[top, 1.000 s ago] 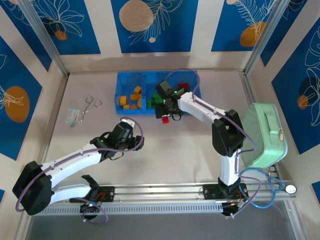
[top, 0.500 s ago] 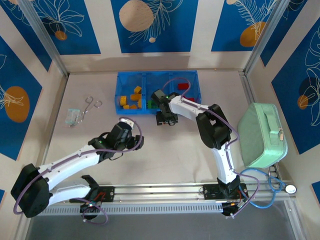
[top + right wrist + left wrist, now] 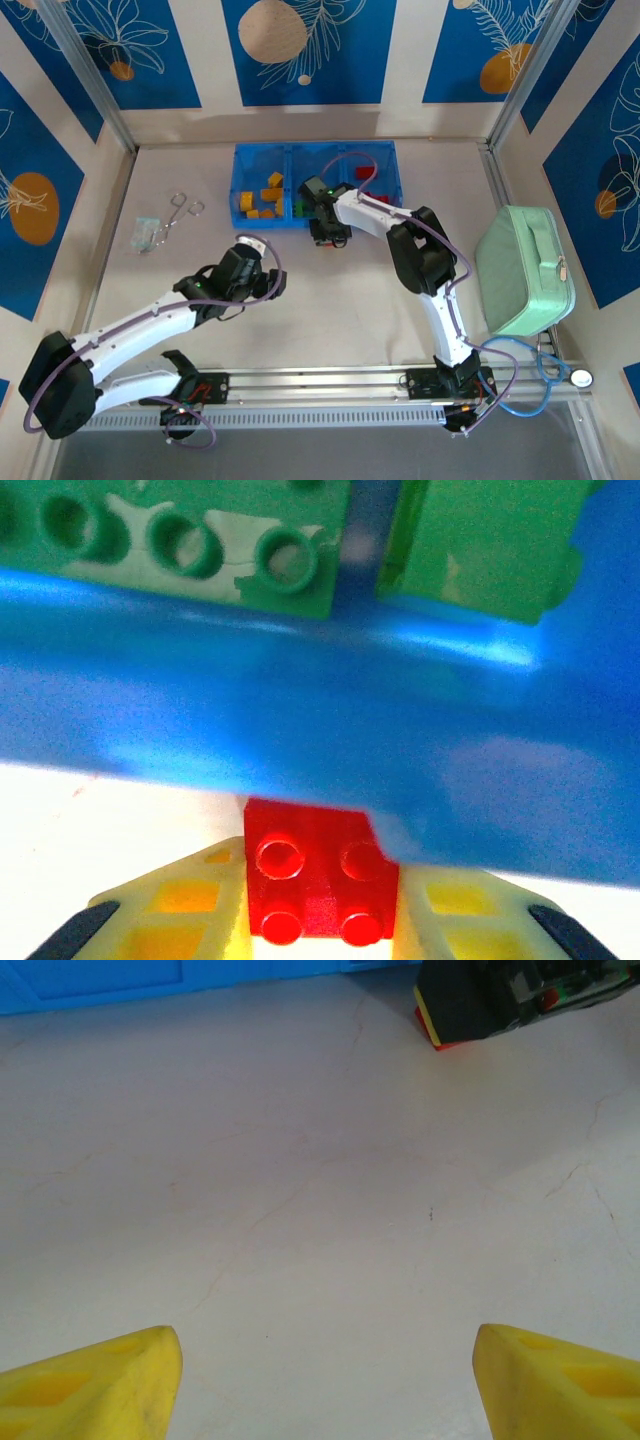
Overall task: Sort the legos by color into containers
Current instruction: Pick up the lego from the center of the table, then place the lego in the container.
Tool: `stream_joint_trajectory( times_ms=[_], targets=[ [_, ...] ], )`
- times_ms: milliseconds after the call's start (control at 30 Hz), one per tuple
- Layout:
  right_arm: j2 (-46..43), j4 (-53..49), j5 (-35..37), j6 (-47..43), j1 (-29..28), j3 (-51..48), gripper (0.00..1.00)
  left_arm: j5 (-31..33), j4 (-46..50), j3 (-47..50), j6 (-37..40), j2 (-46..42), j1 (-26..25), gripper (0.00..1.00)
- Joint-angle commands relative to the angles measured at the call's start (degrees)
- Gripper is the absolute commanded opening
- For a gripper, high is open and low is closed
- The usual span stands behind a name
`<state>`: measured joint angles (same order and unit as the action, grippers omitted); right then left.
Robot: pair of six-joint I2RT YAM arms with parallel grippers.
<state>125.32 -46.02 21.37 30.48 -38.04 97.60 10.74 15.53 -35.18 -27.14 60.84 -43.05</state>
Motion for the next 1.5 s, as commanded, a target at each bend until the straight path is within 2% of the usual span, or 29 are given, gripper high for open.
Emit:
stream_joint_trajectory(
  times_ms=[0, 233, 467, 633, 800, 1000, 1200, 1267, 1333, 1367, 1400, 1433, 1467],
  targets=[
    [-6.08, -1.65, 1.48, 0.46, -1.41, -2.01, 0.25, 1.53, 1.17, 0.06, -0.11, -1.4, -0.51, 0.76],
    [-18.33, -2.99, 5.3, -1.13, -0.1, -2.69, 0.24, 2.53, -0.57, 0.47, 0.06, -1.69, -0.57, 0.76],
    [-23.74, -3.09, 4.74, -3.89, 7.24, -0.7, 0.24, 2.66, -0.79, 0.42, 0.32, -2.6, -0.59, 0.75],
    [-21.43, -3.37, 1.5, -4.77, 14.25, 2.24, 0.23, 3.19, -0.3, 0.76, 0.33, -3.87, -0.55, 0.75],
    [-16.43, -3.94, -0.2, -5.35, 17.82, 6.08, 0.23, 3.97, 0.27, 0.91, 0.49, -5.24, -0.53, 0.75],
    [-8.86, -6.7, -1.83, -5.56, 20.2, 12.92, 0.24, 5.24, 1.6, 0.74, 0.68, -6.43, -0.57, 0.75],
    [-4.77, -7.46, -2.51, -5.64, 20.25, 16.36, 0.25, 7.0, 2.85, 1.21, 0.86, -8.19, -0.55, 0.75],
    [-4.09, -7.59, -2.49, -5.52, 20.2, 16.96, 0.29, 7.48, 2.98, 1.32, 0.94, -8.68, -0.56, 0.75],
    [-3.68, -7.76, -2.29, -5.27, 20.13, 17.4, 0.38, 7.73, 2.94, 1.28, 1.02, -8.87, -0.57, 0.75],
    [-3.59, -7.93, -2.14, -5.18, 20.11, 17.57, 0.48, 7.84, 2.95, 1.28, 1.12, -8.89, -0.49, 0.75],
    [-3.67, -8.21, -2.01, -5.08, 20.07, 17.71, 0.64, 8.06, 2.96, 1.22, 1.12, -8.98, -0.52, 0.75],
    [-3.97, -8.27, -1.96, -5.08, 19.9, 17.73, 0.72, 8.2, 2.96, 1.17, 1.23, -8.92, -0.61, 0.75],
    [-4.32, -8.36, -1.64, -5.01, 19.78, 17.67, 0.75, 8.37, 2.95, 1.17, 1.25, -8.99, -0.57, 0.75]
  ],
)
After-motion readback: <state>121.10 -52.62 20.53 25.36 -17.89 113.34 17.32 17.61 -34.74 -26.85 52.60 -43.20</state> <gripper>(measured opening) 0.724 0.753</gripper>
